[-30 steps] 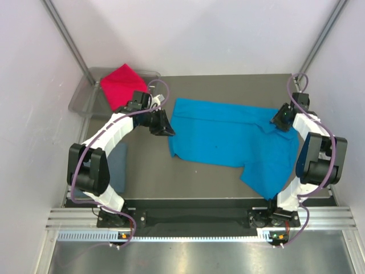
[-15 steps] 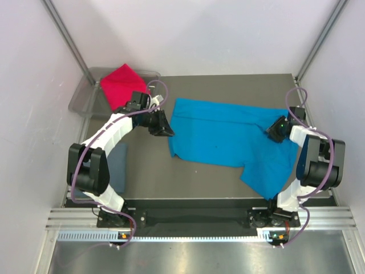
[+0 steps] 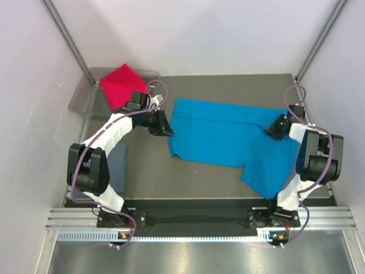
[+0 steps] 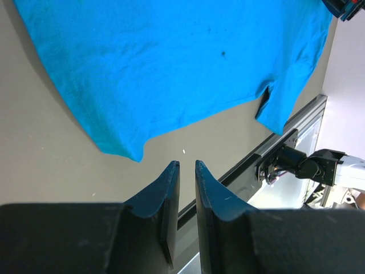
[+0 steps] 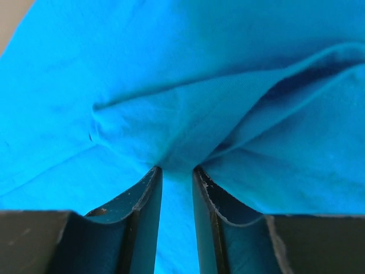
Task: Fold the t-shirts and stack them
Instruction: Fold the tshirt
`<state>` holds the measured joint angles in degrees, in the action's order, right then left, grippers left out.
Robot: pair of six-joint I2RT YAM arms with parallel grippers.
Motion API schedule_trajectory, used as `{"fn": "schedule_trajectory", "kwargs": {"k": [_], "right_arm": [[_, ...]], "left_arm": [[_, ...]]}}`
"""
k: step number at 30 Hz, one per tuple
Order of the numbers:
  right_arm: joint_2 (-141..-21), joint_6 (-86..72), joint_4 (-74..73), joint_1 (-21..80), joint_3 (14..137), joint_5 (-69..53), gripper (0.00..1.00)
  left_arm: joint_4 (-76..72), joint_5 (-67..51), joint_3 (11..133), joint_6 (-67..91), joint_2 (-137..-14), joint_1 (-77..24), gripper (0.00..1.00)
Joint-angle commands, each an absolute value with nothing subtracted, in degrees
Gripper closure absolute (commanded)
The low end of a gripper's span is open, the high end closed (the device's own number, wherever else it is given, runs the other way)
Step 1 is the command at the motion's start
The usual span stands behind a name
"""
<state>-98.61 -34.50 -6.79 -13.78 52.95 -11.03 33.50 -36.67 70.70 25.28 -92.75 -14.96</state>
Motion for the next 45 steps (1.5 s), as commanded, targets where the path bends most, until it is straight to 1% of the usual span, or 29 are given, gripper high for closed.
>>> {"fn": "schedule_trajectory", "kwargs": {"k": [1,4,7,10,11,14,20,28,45], "right_arm": [[-99.9,-33.0,-5.3,-14.2,55.7,-10.2,0.71],[-101.2,-32.6,-5.5,-14.2,56.2,-10.3,0.73],[-101.3,-32.3,-5.8,-14.2,56.2,-10.0,0.76],[-101.4,-31.5,-7.8,-14.2,57.6,-9.8,0.84],[-101.3,-31.5,-8.5,-14.2,58.4,-9.7,0.89],[-100.2,-31.3,-12.4,-14.2,59.9,-9.3,1.0],[-96.1,-35.2,-18.0,-14.2,58.9,-10.1,1.0],[-93.6,-43.1,-18.2,-13.9,54.6,-12.7,1.0],[-89.3,-58.2,-18.3,-9.7,48.9,-8.1,0.99]], "left_arm": [[31.7,-38.1,70.4,25.1,-92.0,-14.6,0.78],[31.8,-38.1,70.5,25.0,-92.0,-14.5,0.78],[31.8,-38.1,70.7,25.2,-92.1,-14.5,0.78],[31.5,-38.3,70.7,25.6,-92.2,-14.5,0.78],[31.5,-38.4,70.7,25.7,-92.2,-14.5,0.78],[31.3,-38.6,70.7,25.8,-92.2,-14.5,0.78],[30.3,-38.7,70.2,26.3,-92.5,-14.4,0.78],[28.4,-39.8,69.0,27.4,-92.7,-14.4,0.78],[29.3,-39.5,67.8,26.0,-91.9,-13.5,0.78]]}}
